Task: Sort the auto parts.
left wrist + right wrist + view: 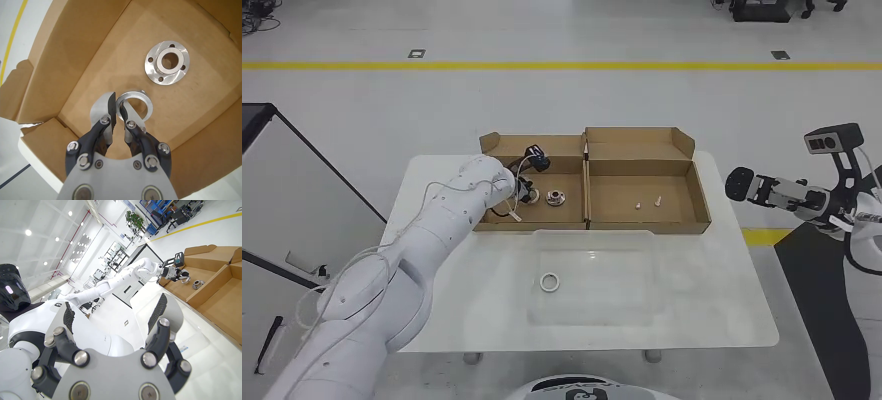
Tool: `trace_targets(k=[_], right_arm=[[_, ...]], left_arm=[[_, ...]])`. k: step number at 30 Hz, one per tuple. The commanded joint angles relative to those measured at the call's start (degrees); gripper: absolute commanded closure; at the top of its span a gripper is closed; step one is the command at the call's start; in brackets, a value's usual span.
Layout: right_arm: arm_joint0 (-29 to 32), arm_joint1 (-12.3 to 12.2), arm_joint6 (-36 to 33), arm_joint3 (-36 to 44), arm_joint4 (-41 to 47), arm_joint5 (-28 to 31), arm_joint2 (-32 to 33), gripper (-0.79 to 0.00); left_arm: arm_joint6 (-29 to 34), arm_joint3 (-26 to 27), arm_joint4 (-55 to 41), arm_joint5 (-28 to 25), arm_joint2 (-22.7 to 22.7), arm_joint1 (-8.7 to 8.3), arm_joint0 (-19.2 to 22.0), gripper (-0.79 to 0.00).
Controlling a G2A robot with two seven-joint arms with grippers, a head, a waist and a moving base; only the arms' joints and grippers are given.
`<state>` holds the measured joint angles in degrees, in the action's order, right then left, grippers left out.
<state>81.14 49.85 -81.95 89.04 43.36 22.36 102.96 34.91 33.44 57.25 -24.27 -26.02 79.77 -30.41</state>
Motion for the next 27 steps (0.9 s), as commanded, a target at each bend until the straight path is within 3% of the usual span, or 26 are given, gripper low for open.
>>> trace_targets(k=[1, 2, 4, 12, 16, 22, 27], right_arm=[[0.0, 0.0, 0.0, 0.0, 0.01, 0.0, 0.0, -0.785], [0.0, 0.0, 0.0, 0.0, 0.01, 0.0, 0.0, -0.785], [0.0, 0.0, 0.0, 0.0, 0.01, 0.0, 0.0, -0.785], [0.0, 0.0, 0.0, 0.0, 0.01, 0.0, 0.0, -0.785], [0.0, 0.0, 0.0, 0.0, 0.01, 0.0, 0.0, -0.785], [0.0, 0.0, 0.0, 0.0, 0.01, 0.0, 0.0, -0.785], [0.0, 0.0, 0.0, 0.0, 0.01, 0.0, 0.0, -0.785]], left_arm=[[-0.47, -0.81, 0.17, -0.24, -0.04, 0.4, 0.27, -0.376], [-0.81, -1.16, 0.17, -0.29, -0.14, 0.56, 0.41, -0.613], [-1.2, -1.65, 0.23, -0.31, -0.32, 0.85, 0.69, -0.785], [-2.21, -2.03, 1.83, -1.1, -1.18, 1.2, 2.19, -0.785], [-1.77, 0.55, 2.47, -3.76, -2.16, 0.64, 3.25, -0.785], [3.84, 8.94, 2.01, -9.7, -4.95, -1.6, 3.5, -0.785], [15.95, 20.56, -1.21, -13.65, -8.46, -4.5, 0.72, -0.785]])
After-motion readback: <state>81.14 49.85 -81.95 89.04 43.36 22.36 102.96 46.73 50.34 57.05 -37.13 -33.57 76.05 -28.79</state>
